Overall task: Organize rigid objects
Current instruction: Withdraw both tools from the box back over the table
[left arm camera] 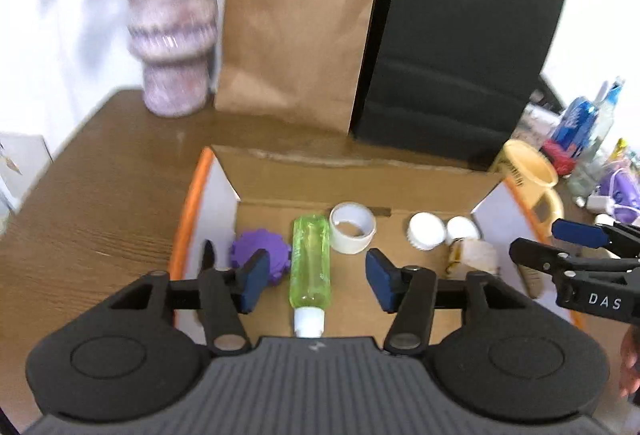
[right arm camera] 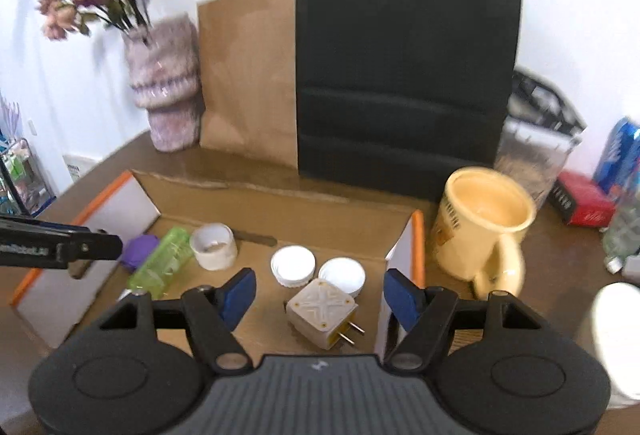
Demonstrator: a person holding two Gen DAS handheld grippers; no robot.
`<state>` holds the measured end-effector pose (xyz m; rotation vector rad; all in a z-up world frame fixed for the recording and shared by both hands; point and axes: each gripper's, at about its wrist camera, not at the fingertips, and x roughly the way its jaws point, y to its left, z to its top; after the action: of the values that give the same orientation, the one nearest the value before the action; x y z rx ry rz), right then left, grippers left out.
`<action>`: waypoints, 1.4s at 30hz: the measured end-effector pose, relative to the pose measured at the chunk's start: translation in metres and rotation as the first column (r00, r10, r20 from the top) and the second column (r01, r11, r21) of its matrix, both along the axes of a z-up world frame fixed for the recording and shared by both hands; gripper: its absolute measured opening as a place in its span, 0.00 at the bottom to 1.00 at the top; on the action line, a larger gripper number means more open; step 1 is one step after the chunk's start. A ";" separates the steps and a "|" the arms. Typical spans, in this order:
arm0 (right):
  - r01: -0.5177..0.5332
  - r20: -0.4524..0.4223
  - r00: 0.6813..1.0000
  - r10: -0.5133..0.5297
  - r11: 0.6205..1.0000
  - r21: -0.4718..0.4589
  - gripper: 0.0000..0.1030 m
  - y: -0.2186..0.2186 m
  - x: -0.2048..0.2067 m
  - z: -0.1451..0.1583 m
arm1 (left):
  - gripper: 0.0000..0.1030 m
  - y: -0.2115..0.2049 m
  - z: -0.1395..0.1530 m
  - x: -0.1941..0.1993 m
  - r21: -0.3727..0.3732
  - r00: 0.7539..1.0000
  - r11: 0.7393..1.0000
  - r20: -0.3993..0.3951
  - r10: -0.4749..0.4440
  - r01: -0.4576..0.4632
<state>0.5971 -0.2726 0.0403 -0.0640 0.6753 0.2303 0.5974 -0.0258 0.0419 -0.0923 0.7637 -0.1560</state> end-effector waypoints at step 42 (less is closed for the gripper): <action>0.048 0.412 0.908 -0.075 0.996 0.077 0.86 0.004 -0.517 -0.045 | 0.93 -0.004 -0.040 -0.524 0.145 0.779 0.982 0.628 0.000 -0.118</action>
<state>0.0796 -0.2683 -0.0042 -0.0273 0.2440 0.1701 0.0735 -0.0302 0.0020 0.1062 0.0973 -0.0486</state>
